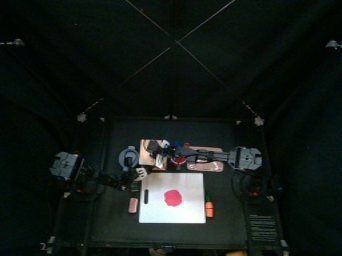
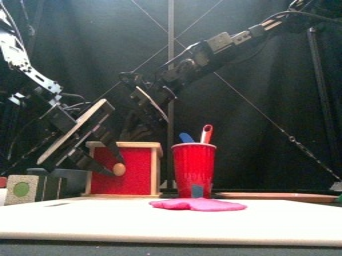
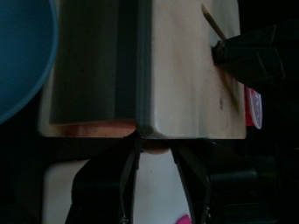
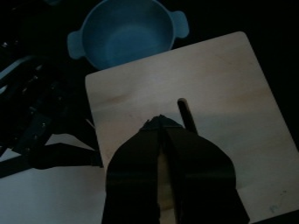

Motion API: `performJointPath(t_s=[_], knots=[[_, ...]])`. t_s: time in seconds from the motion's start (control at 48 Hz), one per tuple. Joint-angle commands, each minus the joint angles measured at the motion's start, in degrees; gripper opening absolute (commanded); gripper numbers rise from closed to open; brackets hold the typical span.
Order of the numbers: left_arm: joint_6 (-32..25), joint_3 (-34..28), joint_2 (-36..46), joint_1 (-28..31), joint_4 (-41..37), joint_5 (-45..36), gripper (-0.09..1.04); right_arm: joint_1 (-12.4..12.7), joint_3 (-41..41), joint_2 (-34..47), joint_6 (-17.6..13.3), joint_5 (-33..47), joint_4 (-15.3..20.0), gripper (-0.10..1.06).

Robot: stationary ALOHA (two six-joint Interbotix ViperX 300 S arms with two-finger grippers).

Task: Get the cutter from the drawer then cut the dough then place the extra dough in the bowl
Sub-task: Open the drawer

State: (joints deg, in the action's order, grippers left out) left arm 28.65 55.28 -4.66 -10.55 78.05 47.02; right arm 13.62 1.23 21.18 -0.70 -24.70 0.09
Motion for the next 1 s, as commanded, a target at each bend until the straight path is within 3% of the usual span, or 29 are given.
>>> performJointPath(t_s=[0.021,0.688,1.0], knots=[[-0.09,-0.7,0.0,0.62,0.0,0.18,0.66,-0.35,0.62,-1.05,-0.09,-1.76,0.26,0.03],[0.0,0.09,-0.79,0.0,-0.44,-1.14,0.63,-0.88,1.14,-1.58,-0.09,-3.6,0.26,0.03],[-0.09,0.44,-0.7,-1.05,-0.35,-1.23,0.5,-0.88,1.14,-1.41,-0.09,-3.69,0.79,0.03]])
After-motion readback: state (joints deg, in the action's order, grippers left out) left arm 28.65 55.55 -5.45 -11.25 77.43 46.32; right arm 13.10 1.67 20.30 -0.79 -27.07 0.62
